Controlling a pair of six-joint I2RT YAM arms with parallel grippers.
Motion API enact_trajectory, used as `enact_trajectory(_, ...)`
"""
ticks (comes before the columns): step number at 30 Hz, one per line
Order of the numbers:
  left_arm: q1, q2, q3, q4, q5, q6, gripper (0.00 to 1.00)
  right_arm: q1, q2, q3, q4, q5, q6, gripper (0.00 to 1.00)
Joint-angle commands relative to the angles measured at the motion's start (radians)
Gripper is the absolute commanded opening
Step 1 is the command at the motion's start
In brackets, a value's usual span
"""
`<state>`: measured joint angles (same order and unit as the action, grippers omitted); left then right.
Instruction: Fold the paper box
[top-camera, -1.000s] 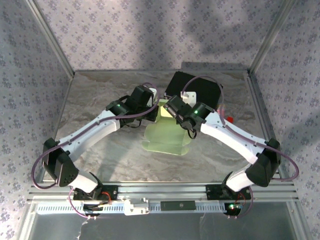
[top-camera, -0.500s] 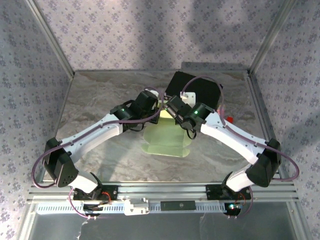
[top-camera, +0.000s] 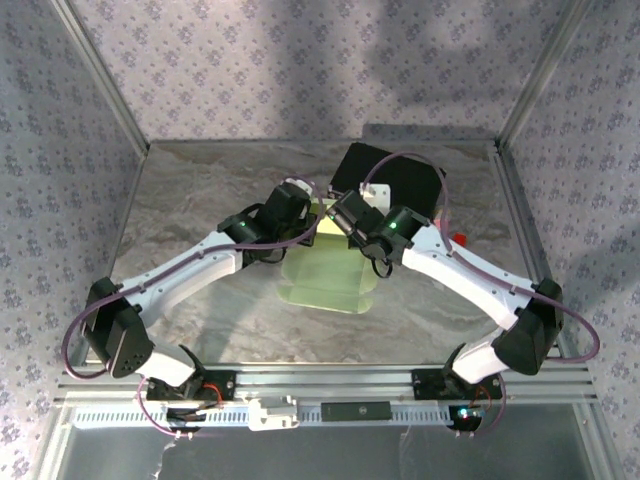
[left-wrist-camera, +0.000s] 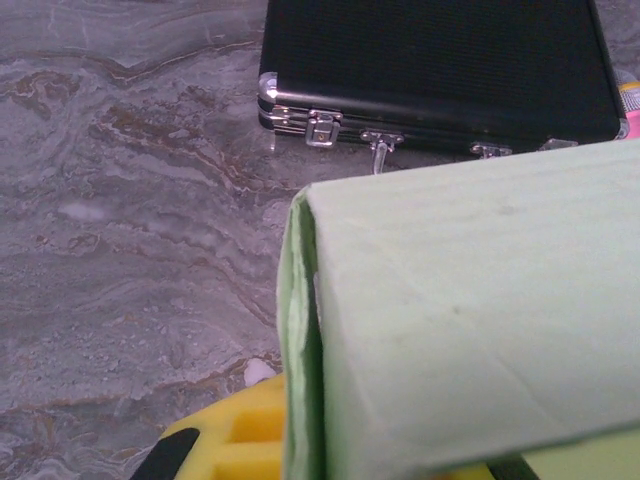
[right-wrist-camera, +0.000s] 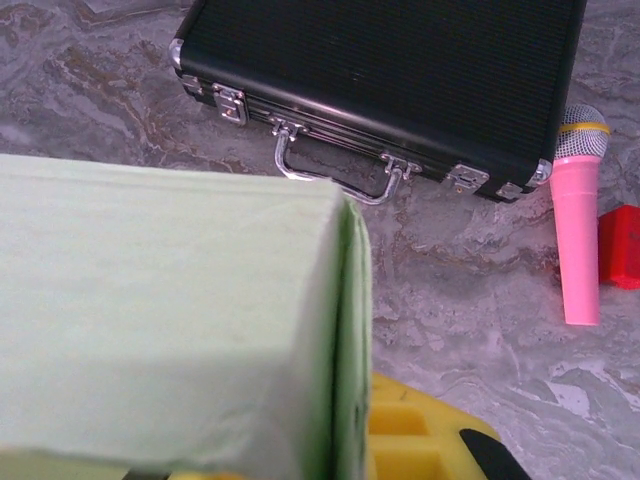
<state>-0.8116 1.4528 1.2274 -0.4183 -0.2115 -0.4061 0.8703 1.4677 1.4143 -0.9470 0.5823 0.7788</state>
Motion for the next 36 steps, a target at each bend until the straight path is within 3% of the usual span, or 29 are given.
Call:
enact_trajectory(1,-0.002,-0.029,0.001,0.019,-0.049,-0.012,0.0,0.01,-0.02,-0.001,-0.004,-0.015,0.014,0.0)
enact_trajectory(6,-0.019,-0.024,0.012,-0.01,-0.094,-0.028,0.0,0.016,-0.011,0.016,-0.013,-0.012,0.02,0.0)
enact_trajectory(8,-0.019,-0.035,0.014,-0.014,-0.095,-0.032,0.25,0.014,-0.008,0.018,-0.023,-0.012,0.023,0.0)
enact_trajectory(11,-0.02,-0.079,0.009,-0.005,-0.098,-0.025,0.37,0.006,-0.006,0.014,-0.027,-0.023,0.024,0.0)
enact_trajectory(13,-0.015,-0.098,0.013,-0.002,-0.096,-0.006,0.39,0.005,-0.007,0.011,-0.019,-0.026,0.023,0.0)
enact_trajectory(17,0.006,-0.084,0.03,-0.006,-0.062,0.022,0.36,0.006,-0.002,0.011,-0.001,-0.036,0.018,0.0)
enact_trajectory(21,0.01,-0.053,0.037,-0.006,-0.029,0.024,0.2,0.008,0.001,0.017,-0.005,-0.038,0.02,0.0)
enact_trajectory(26,0.008,-0.051,0.023,0.0,-0.038,0.019,0.21,0.005,-0.005,0.024,-0.019,-0.033,0.023,0.0)
enact_trajectory(27,0.005,-0.049,0.024,-0.003,-0.046,0.022,0.15,0.004,-0.006,0.025,-0.021,-0.029,0.023,0.0)
enact_trajectory(28,0.002,-0.048,0.026,-0.006,-0.057,0.027,0.03,0.004,-0.008,0.026,-0.02,-0.028,0.025,0.0)
enact_trajectory(29,0.0,-0.046,0.026,-0.008,-0.072,0.026,0.0,0.005,-0.008,0.027,-0.019,-0.027,0.025,0.0)
enact_trajectory(35,-0.024,-0.051,0.023,-0.005,-0.129,0.032,0.0,0.006,0.003,0.031,-0.013,-0.034,0.024,0.0)
enact_trajectory(36,-0.027,-0.048,0.026,-0.014,-0.127,0.027,0.07,0.004,0.005,0.031,-0.016,-0.037,0.027,0.0)
